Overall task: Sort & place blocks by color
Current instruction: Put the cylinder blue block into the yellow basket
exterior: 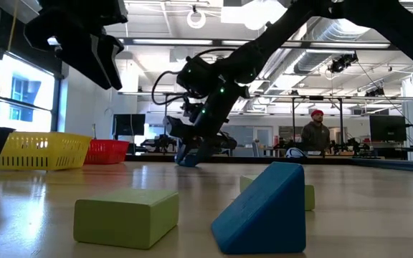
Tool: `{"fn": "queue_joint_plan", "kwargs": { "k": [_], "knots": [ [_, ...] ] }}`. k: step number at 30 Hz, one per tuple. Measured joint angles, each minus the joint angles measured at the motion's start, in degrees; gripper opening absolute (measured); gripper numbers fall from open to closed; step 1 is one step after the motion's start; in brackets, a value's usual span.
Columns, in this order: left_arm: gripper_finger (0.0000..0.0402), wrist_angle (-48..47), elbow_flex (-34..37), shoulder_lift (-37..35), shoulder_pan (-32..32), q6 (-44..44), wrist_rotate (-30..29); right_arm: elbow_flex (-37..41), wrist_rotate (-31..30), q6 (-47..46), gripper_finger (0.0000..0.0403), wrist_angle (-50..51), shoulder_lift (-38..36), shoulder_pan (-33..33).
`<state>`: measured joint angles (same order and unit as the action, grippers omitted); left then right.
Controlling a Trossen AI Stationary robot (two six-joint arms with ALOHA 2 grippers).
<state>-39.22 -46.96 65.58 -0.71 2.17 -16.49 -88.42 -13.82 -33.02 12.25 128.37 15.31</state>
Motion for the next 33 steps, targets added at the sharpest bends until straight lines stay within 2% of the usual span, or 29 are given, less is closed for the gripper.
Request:
{"fn": "queue_joint_plan", "kwargs": {
  "k": [5, 12, 20, 27, 33],
  "knots": [
    [0.0200, 0.0, 0.0, 0.0, 0.0, 0.0, 0.0, 0.0, 0.3, 0.0, 0.0189, 0.4, 0.2, 0.0],
    [0.0200, 0.0, 0.0, 0.0, 0.0, 0.0, -0.1, -0.1, 0.3, 2.0, 0.0105, 1.1, 0.2, 0.0],
    [0.0200, -1.3, 0.0, 0.0, 0.0, 1.0, -0.2, -0.1, 2.8, 6.2, 0.0105, 2.2, -0.4, -0.2],
    [0.0200, -3.0, 0.0, 0.0, 0.0, 2.2, -2.2, 0.1, 4.0, 10.9, 0.0105, 6.0, -5.4, -3.6],
    [0.0200, -2.9, 0.0, 0.0, 0.0, 3.6, -5.1, 0.1, 3.6, 11.5, 0.0105, 10.5, -9.1, -6.7]
  ]
}}
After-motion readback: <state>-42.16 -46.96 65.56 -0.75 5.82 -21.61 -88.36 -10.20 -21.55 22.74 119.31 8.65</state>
